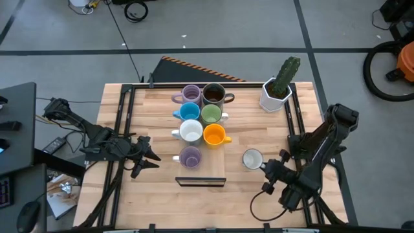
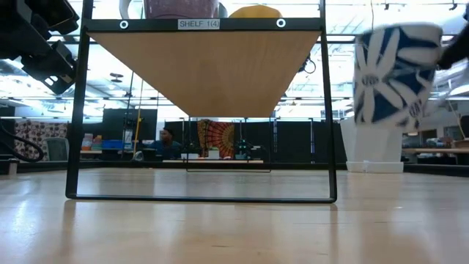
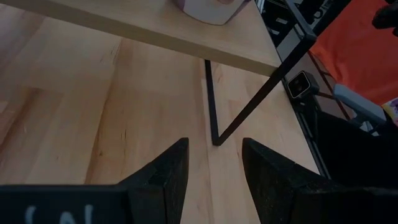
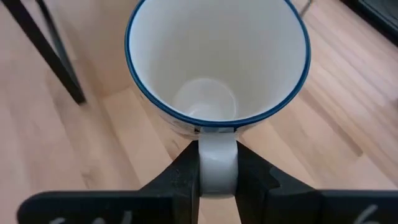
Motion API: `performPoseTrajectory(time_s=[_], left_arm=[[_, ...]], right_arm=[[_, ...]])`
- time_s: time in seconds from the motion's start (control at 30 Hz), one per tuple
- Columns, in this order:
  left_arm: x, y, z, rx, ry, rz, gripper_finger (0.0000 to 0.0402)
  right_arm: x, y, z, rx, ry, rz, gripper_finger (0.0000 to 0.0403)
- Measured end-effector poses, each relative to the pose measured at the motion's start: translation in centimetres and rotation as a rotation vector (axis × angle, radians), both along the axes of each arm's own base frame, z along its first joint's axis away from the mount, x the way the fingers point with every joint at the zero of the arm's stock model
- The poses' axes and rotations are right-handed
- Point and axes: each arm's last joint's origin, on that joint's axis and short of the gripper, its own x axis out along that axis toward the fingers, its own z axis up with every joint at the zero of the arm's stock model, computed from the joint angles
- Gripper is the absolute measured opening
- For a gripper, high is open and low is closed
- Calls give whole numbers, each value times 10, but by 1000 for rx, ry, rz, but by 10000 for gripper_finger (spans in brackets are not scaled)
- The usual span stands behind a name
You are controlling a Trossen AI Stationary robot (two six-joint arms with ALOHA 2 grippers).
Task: Place coffee mugs
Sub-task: Put the white blue mug on the shelf
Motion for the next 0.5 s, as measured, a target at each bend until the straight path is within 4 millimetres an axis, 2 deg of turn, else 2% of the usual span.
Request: performPoseTrajectory(time_s=[0.17, 0.5], left_arm=[[0, 0, 0, 0, 0, 0, 155], [0, 0, 0, -2, -2, 14, 155]], right_arm=[[0, -12, 24, 35, -35, 72, 74], [33, -30, 89, 69, -95, 333, 74]])
